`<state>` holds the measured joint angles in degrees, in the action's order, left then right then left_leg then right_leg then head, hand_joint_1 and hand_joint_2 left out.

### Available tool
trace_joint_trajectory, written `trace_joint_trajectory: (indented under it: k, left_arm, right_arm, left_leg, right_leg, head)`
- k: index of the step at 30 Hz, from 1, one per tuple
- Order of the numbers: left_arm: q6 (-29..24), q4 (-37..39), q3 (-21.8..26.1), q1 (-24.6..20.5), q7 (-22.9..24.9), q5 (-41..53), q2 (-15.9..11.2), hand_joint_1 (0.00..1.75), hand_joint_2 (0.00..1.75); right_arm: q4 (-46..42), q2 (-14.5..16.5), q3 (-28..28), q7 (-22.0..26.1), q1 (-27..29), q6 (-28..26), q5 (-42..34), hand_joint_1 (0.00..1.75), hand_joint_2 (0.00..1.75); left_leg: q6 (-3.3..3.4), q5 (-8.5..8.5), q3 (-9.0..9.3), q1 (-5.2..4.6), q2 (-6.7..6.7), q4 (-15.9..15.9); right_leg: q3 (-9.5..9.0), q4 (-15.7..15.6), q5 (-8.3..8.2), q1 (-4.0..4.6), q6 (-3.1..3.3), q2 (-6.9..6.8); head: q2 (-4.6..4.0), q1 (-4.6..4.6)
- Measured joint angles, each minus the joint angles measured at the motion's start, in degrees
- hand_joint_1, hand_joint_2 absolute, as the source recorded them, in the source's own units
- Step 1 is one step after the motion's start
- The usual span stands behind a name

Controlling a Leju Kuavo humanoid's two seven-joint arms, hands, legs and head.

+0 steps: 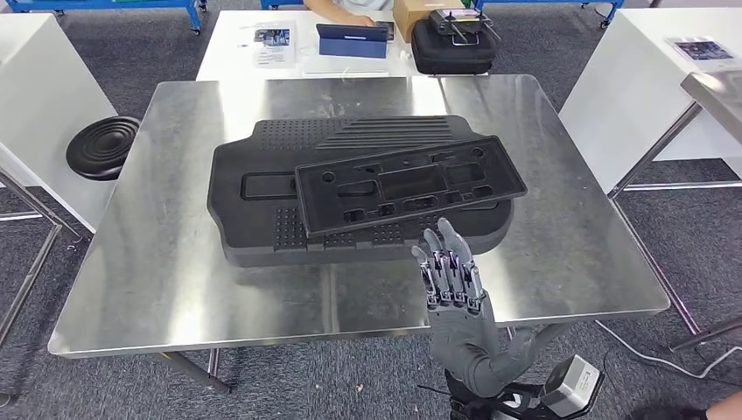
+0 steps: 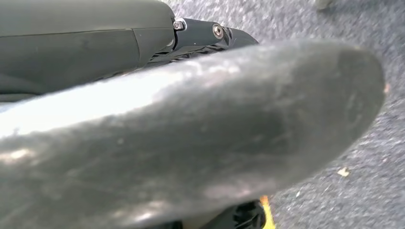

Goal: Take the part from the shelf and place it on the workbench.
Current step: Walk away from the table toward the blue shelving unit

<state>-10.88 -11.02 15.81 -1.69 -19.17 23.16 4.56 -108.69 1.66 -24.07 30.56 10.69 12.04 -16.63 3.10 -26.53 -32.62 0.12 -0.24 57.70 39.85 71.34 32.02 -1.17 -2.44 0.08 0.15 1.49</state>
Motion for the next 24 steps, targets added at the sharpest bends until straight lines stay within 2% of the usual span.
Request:
trace_joint_trajectory:
  k: [1,2,3,4,6,7,8,10,11,12,13,14,15,16,17,18,19,20,21,22,23,24]
  left_arm:
    - [0.0,0.0,0.0,0.0,0.0,0.0,0.0,0.00,0.00]
    - [0.1,0.0,0.0,0.0,0.0,0.0,0.0,0.00,0.00]
    - [0.1,0.0,0.0,0.0,0.0,0.0,0.0,0.00,0.00]
    - [0.1,0.0,0.0,0.0,0.0,0.0,0.0,0.00,0.00]
    - [0.1,0.0,0.0,0.0,0.0,0.0,0.2,0.00,0.00]
    - [0.1,0.0,0.0,0.0,0.0,0.0,0.3,0.00,0.00]
    - [0.1,0.0,0.0,0.0,0.0,0.0,0.3,0.00,0.00]
    - [0.1,0.0,0.0,0.0,0.1,0.1,0.3,0.00,0.00]
    - [0.1,0.0,0.0,0.1,0.2,0.2,0.3,0.00,0.00]
    - [0.1,0.0,0.0,0.1,0.3,0.2,0.3,0.00,0.00]
    - [0.1,0.0,0.0,0.2,0.3,0.2,0.3,0.00,0.00]
    - [0.1,0.0,0.0,0.2,0.4,0.3,0.3,0.00,0.00]
    - [0.1,0.0,0.0,0.2,0.4,0.4,0.3,0.00,0.00]
    - [0.1,0.0,0.0,0.2,0.4,0.4,0.3,0.00,0.00]
    - [0.1,0.0,0.0,0.2,0.4,0.5,0.2,0.00,0.00]
    - [0.2,0.0,0.0,0.2,0.4,0.6,0.2,0.00,0.00]
    - [0.2,0.0,0.0,0.2,0.4,0.7,0.2,0.00,0.00]
    - [0.2,0.0,0.0,0.1,0.4,0.8,0.3,0.00,0.00]
    - [0.2,0.0,0.0,0.1,0.4,0.8,0.3,0.00,0.00]
    - [0.3,0.0,0.0,0.0,0.3,0.8,0.4,0.00,0.00]
    - [0.3,0.0,0.0,0.0,0.3,0.9,0.4,0.00,0.00]
    - [0.3,0.0,0.0,0.0,0.3,0.8,0.3,0.00,0.00]
  right_arm:
    - [0.1,0.0,0.0,0.0,0.0,0.0,0.0,0.00,0.00]
    - [0.2,0.0,0.1,0.0,0.0,0.0,0.0,0.00,0.00]
    - [0.2,0.0,0.1,0.0,0.0,0.0,0.0,0.00,0.00]
    - [0.3,0.0,0.1,0.0,0.0,0.0,0.0,0.00,0.00]
    - [0.3,0.0,0.1,0.0,-0.1,0.0,0.1,0.00,0.00]
    - [0.3,0.0,0.1,0.0,-0.2,0.0,0.2,0.00,0.00]
    - [0.3,0.1,0.1,0.0,-0.2,0.0,0.3,0.00,0.00]
    - [0.4,0.1,0.1,-0.1,-0.2,0.0,0.3,0.00,0.00]
    - [0.4,0.2,0.1,-0.2,-0.3,0.0,0.3,0.00,0.00]
    - [0.5,0.3,0.1,-0.2,-0.3,0.1,0.3,0.00,0.00]
    - [0.5,0.4,0.1,-0.3,-0.4,0.1,0.3,0.00,0.00]
    - [0.6,0.5,0.1,-0.3,-0.4,0.1,0.3,0.00,0.00]
    - [0.7,0.5,0.1,-0.3,-0.4,0.1,0.2,0.00,0.00]
    - [0.9,0.5,0.1,-0.4,-0.4,0.1,0.2,0.00,0.00]
    - [1.0,0.5,0.1,-0.4,-0.4,0.1,0.2,0.00,0.00]
    - [1.1,0.6,0.1,-0.4,-0.4,0.1,0.2,0.00,0.00]
    - [1.3,0.6,0.2,-0.4,-0.4,0.1,0.2,0.00,0.00]
    - [1.3,0.6,0.2,-0.4,-0.4,0.1,0.1,0.00,0.00]
    - [1.4,0.7,0.2,-0.5,-0.5,0.1,0.1,0.00,0.00]
    - [1.4,0.7,0.2,-0.5,-0.5,0.0,0.1,0.00,0.00]
    - [1.4,0.8,0.3,-0.5,-0.5,0.0,0.1,0.00,0.00]
    - [1.4,0.8,0.3,-0.5,-0.5,0.0,0.1,0.00,0.00]
  left_leg:
    - [0.07,0.56,-0.66,-0.16,0.09,0.0]
    - [0.10,1.10,-1.28,-0.32,0.13,0.0]
    - [0.10,1.67,-1.87,-0.48,0.14,0.1]
    - [0.08,2.22,-2.47,-0.60,0.12,0.1]
    - [-0.17,3.24,-3.32,-0.90,0.07,0.1]
    - [-0.40,3.75,-3.56,-0.95,0.09,0.1]
    - [-0.69,4.25,-3.72,-0.94,0.12,0.1]
    - [-1.34,4.84,-3.98,-0.84,0.07,-0.1]
    - [-1.71,3.97,-4.25,-0.78,0.03,0.5]
    - [-2.10,2.10,-4.71,-0.70,-0.02,1.9]
    - [-2.50,-0.61,-5.38,-0.45,-0.04,4.3]
    - [-2.97,-3.53,-6.11,-0.19,-0.03,7.6]
    - [-3.41,-5.59,-6.75,0.14,-0.02,11.1]
    - [-3.86,-6.33,-6.96,0.49,-0.01,13.7]
    - [-4.31,-5.73,-6.44,0.85,0.01,14.9]
    - [-4.76,-4.22,-4.96,1.24,0.03,14.1]
    - [-5.27,-2.72,-2.61,1.66,0.03,11.4]
    - [-5.87,-2.33,-0.07,1.89,-0.07,8.1]
    - [-6.08,-2.45,1.83,1.98,-0.28,5.2]
    - [-6.00,-3.06,2.79,1.98,-0.45,3.3]
    - [-5.54,-3.63,2.85,1.79,-0.62,2.6]
    - [-4.64,-3.40,2.37,1.63,-0.65,2.6]
  right_leg:
    - [0.09,2.1,0.59,0.04,-0.21,0.00]
    - [-0.77,2.3,0.21,0.12,-0.56,-0.01]
    - [-2.71,0.4,-0.83,0.27,-0.85,-0.01]
    - [-5.50,-3.1,-1.91,0.54,-0.88,-0.01]
    - [-11.62,-11.8,-2.65,1.26,-0.09,-0.10]
    - [-13.43,-14.6,-2.50,1.56,0.34,-0.14]
    - [-14.19,-16.2,-2.33,1.76,0.69,-0.17]
    - [-13.61,-16.8,-3.05,1.39,1.11,-0.26]
    - [-13.18,-17.0,-3.61,1.05,1.54,-0.35]
    - [-12.75,-17.3,-4.23,0.70,1.92,-0.44]
    - [-12.23,-17.3,-4.78,0.50,2.21,-0.54]
    - [-11.61,-17.3,-5.33,0.47,2.42,-0.57]
    - [-11.06,-17.2,-5.87,0.44,2.36,-0.62]
    - [-10.41,-17.0,-6.43,0.35,2.19,-0.68]
    - [-9.65,-16.7,-6.93,0.17,1.90,-0.73]
    - [-8.85,-16.3,-7.33,-0.11,1.54,-0.74]
    - [-7.96,-15.6,-7.62,-0.38,1.20,-0.75]
    - [-7.05,-14.9,-7.82,-0.51,0.86,-0.75]
    - [-6.25,-14.1,-7.99,-0.51,0.54,-0.74]
    - [-5.62,-13.5,-8.20,-0.38,0.20,-0.74]
    - [-5.17,-13.3,-8.52,-0.24,-0.22,-0.72]
    - [-4.90,-13.3,-8.93,-0.18,-0.75,-0.71]
  head:
    - [0.00,-0.01]
    - [0.00,-0.02]
    - [0.00,-0.04]
    - [0.00,-0.05]
    - [0.00,-0.02]
    - [0.00,0.02]
    - [0.00,0.02]
    - [0.00,-0.01]
    - [0.00,0.03]
    - [0.00,0.18]
    - [0.00,0.27]
    - [0.00,0.39]
    - [0.00,0.44]
    - [0.00,0.41]
    - [0.00,0.44]
    - [0.00,0.44]
    - [0.00,0.45]
    - [0.00,0.59]
    - [0.00,0.74]
    - [0.00,0.80]
    - [0.00,0.86]
    - [0.00,0.77]
